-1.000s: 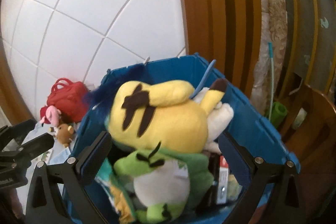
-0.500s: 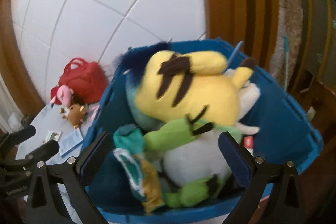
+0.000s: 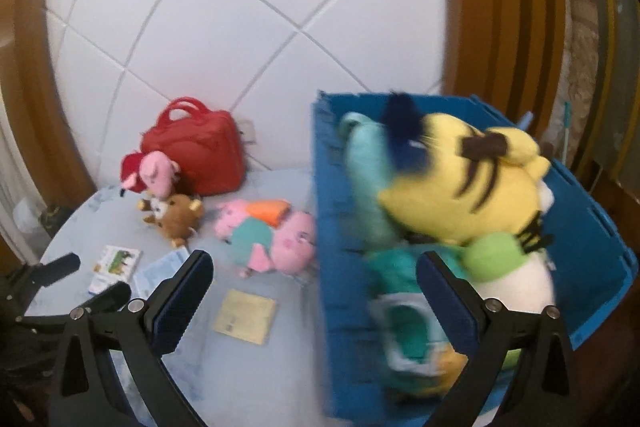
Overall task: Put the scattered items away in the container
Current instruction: 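Withdraw both tools from the crate back over the table toys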
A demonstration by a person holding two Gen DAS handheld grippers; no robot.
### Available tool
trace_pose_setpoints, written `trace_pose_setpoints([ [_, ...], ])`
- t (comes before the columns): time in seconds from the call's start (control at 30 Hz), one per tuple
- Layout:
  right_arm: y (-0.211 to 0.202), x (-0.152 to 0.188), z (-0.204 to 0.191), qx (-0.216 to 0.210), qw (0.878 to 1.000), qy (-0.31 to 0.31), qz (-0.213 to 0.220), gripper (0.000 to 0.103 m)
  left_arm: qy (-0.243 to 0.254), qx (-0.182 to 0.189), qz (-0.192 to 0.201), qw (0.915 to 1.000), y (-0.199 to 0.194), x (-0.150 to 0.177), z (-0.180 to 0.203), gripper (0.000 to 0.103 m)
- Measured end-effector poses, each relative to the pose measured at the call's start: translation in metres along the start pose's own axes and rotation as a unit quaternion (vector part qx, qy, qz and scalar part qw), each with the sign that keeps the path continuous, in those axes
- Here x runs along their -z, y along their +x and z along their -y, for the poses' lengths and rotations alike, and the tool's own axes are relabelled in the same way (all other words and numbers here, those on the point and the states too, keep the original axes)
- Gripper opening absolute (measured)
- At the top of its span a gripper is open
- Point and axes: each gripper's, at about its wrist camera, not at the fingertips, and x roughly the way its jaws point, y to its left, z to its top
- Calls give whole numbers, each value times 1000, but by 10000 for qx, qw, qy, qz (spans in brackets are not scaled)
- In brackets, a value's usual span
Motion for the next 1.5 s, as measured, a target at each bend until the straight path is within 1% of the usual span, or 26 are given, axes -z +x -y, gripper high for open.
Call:
trace_pose_setpoints([
  [0.13, 5, 8, -45, -129, 9997, -42, 194, 103, -98, -118, -149, 9998, 11, 11, -54, 85],
  [0.2, 17, 16, -67, -88, 9997, -121, 175, 103, -151, -172, -243, 9994, 17, 18, -77, 85],
  [0.3, 50, 31, -86, -135, 9995, -160, -220, 103, -254, -246, -293, 9989, 24, 32, -97, 85],
  [0.43, 97, 58, -104, -339, 9946, -334, -922, 103, -437, -432, -169, 9980, 26, 45, -111, 85],
  [0.5, 113, 67, -108, -451, 9924, -381, -1082, 103, -519, -553, -171, 9970, 31, 49, -117, 85],
  [0.57, 133, 73, -110, -594, 9893, -413, -1266, 103, -564, -650, -253, 9960, 39, 51, -121, 85],
  [0.67, 148, 76, -112, -710, 9870, -475, -1362, 103, -614, -738, -365, 9947, 50, 53, -125, 85],
  [0.77, 163, 77, -114, -797, 9855, -464, -1423, 103, -550, -858, -548, 9933, 62, 53, -127, 85],
  [0.9, 176, 73, -119, -736, 9856, -463, -1452, 103, -609, -824, -706, 9922, 83, 47, -140, 85],
  [1.0, 186, 70, -119, -646, 9867, -360, -1445, 103, -512, -786, -830, 9921, 102, 41, -148, 85],
  [1.2, 229, 69, -114, -233, 9838, -93, -1775, 103, -484, -609, -1133, 9905, 152, 28, -176, 85],
  [1.4, 265, 61, -101, 35, 9805, 157, -1958, 103, -393, -535, -1264, 9898, 200, 3, -179, 85],
  [1.5, 285, 51, -90, 75, 9789, 370, -2008, 103, -346, -498, -1329, 9893, 224, -10, -180, 85],
])
